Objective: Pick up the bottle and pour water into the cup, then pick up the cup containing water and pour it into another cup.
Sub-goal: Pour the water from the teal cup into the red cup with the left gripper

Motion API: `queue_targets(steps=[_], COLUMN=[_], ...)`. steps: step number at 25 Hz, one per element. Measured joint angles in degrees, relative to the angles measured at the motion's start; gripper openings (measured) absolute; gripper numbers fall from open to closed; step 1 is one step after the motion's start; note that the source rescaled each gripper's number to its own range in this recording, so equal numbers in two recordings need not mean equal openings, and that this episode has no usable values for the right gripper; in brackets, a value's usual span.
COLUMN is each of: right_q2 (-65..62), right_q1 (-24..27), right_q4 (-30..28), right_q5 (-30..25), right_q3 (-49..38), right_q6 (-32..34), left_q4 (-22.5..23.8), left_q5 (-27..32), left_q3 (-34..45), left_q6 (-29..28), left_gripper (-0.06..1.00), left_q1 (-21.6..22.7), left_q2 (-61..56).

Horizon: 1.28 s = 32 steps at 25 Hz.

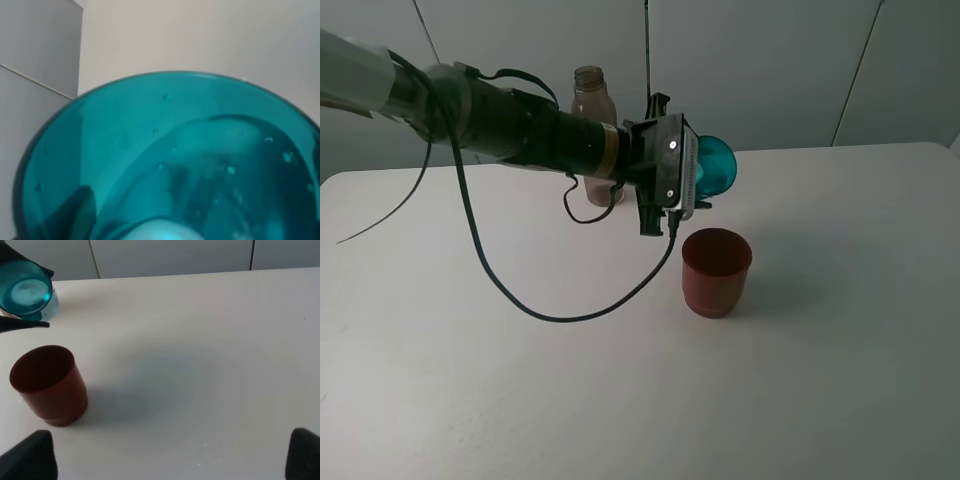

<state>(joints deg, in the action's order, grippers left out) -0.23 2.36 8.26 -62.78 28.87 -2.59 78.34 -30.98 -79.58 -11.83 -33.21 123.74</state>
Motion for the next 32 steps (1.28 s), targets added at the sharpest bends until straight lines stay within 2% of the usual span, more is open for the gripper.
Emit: queue_targets(steps=[11,21,28,32], right_q2=[0.0,0.0,0.0,0.0], right_q1=[0.0,0.0,0.0,0.0], right_q4=[0.0,0.0,0.0,0.0], right_q5=[0.0,0.0,0.0,0.0], right_q3=[0.0,0.0,0.0,0.0], right_q6=[0.0,0.0,0.0,0.0], left_q4=[0.7,5.0,9.9,10.6], left_q5=[1.5,1.0,-0.7,-0.8], left_q3=[0.0,0.0,0.0,0.0], left_q6=[7.2,7.7,7.7,7.7], left_gripper=[0.02,0.02,0.02,0.02], left_q1=[-1.2,-1.3,-1.3,-1.3], left_q2=[0.0,-0.9,-1.3,-1.3])
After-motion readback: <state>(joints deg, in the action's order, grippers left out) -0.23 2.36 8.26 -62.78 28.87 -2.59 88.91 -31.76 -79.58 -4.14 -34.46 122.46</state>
